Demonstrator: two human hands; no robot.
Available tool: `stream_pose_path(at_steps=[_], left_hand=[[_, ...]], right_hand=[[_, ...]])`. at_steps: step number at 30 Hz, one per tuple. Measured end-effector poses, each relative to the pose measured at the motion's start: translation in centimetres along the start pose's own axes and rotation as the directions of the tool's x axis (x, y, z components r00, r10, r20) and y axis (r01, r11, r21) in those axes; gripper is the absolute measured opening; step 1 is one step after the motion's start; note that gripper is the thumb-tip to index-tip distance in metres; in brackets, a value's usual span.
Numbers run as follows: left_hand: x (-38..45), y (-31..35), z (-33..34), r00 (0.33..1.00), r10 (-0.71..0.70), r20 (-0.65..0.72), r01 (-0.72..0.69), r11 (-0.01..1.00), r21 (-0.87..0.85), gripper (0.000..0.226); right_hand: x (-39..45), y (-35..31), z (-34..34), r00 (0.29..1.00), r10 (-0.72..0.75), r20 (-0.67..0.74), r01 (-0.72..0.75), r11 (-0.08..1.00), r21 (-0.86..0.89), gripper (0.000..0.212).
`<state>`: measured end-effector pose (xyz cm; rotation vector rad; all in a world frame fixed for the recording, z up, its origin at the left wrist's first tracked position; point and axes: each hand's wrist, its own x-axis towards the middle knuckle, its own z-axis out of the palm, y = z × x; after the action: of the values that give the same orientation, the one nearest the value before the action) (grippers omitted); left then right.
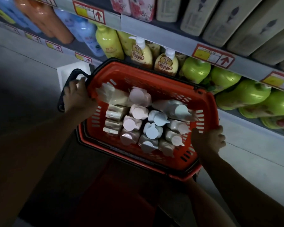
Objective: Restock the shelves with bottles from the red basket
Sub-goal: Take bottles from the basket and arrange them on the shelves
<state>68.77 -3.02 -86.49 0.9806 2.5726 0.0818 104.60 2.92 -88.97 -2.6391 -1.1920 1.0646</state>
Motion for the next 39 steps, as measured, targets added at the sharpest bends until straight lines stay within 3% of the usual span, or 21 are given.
stream_pose_path(at_steps=[3,7,14,20,23,26,30,33,35,39], left_hand=[[-2.4,1.5,-1.0,0.988,0.143,0.058,-0.145,0.989,0.029,0.062],[-8.4,4.3,-3.3,0.967,0.146,0.210,-0.135,0.989,-0.067,0.067],[-23.9,9.3,-11.3,0.939,0.126,0.319,-0.049,0.970,-0.239,0.057],[-30.5,12.4,-20.3,0.976,0.092,0.196,-0.010,0.923,-0.384,0.055],[-32.2,13.1,-24.5,0.984,0.017,0.176,0.056,0.916,-0.397,0.061],[-33.7,14.0,-28.3,0.992,-0.060,0.110,0.096,0.926,-0.364,0.051],[-36.1,15.1,-32.4,0.991,-0.128,0.046,0.130,0.792,-0.597,0.062],[-37.3,15.6,-34.3,0.987,-0.156,0.031,0.133,0.704,-0.697,0.050],[-37.7,15.6,-35.1,0.986,-0.160,0.043,0.142,0.681,-0.718,0.047],[-37.2,15.2,-35.8,0.993,-0.096,0.066,0.115,0.709,-0.695,0.040]], right_hand=[[-3.2,-0.8,-1.0,0.985,-0.172,0.004,0.172,0.984,-0.055,0.090],[-8.9,-2.1,-5.0,0.920,-0.370,0.133,0.385,0.916,-0.117,0.084],[-19.2,-2.8,-15.7,0.750,-0.562,0.348,0.639,0.752,-0.161,0.071],[-21.6,-1.6,-20.0,0.636,-0.608,0.475,0.748,0.638,-0.185,0.071],[-25.0,-3.5,-24.8,0.573,-0.629,0.525,0.768,0.636,-0.076,0.070],[-27.1,-5.5,-29.5,0.510,-0.640,0.575,0.776,0.630,0.013,0.068],[-28.4,-7.9,-32.9,0.534,-0.562,0.631,0.631,0.762,0.144,0.039],[-29.1,-9.4,-34.3,0.477,-0.584,0.657,0.529,0.787,0.316,0.021],[-29.2,-10.1,-34.8,0.456,-0.596,0.661,0.480,0.790,0.381,0.020],[-28.9,-11.3,-35.4,0.481,-0.591,0.647,0.407,0.805,0.432,0.014]])
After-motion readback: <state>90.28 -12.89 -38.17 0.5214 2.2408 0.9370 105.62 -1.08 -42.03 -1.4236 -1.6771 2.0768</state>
